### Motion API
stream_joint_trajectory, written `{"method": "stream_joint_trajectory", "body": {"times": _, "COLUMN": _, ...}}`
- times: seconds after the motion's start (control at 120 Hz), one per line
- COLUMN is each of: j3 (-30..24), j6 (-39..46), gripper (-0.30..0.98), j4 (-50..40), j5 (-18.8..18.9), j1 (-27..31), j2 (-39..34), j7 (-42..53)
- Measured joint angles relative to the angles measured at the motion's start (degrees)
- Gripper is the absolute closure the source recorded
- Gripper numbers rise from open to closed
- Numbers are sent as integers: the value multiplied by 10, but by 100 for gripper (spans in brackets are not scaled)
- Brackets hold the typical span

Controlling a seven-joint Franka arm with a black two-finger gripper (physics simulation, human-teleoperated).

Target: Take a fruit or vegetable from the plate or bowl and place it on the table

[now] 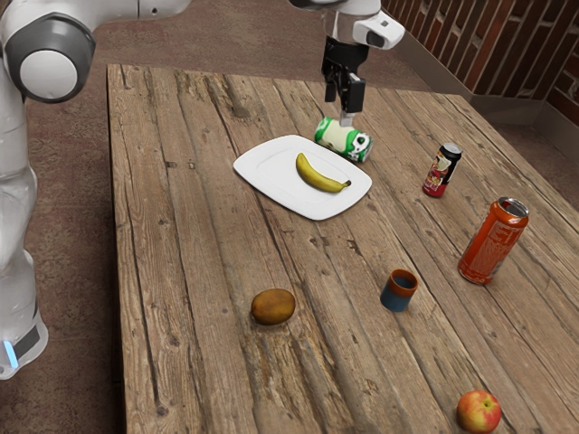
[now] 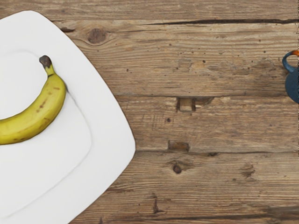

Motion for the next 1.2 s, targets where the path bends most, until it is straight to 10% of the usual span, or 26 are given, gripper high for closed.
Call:
{"method": "stream_joint_trajectory", "body": {"times": 0.483, "j3": 65, "j6": 2, "gripper": 0, "j4": 3, "j5": 1, "j1": 5, "j2": 32, "j7": 36}}
{"method": "stream_joint_trajectory", "body": {"times": 1.2, "j3": 55, "j6": 191, "gripper": 0, "j4": -108, "j5": -17, "j1": 100, "j2": 90, "j7": 463}}
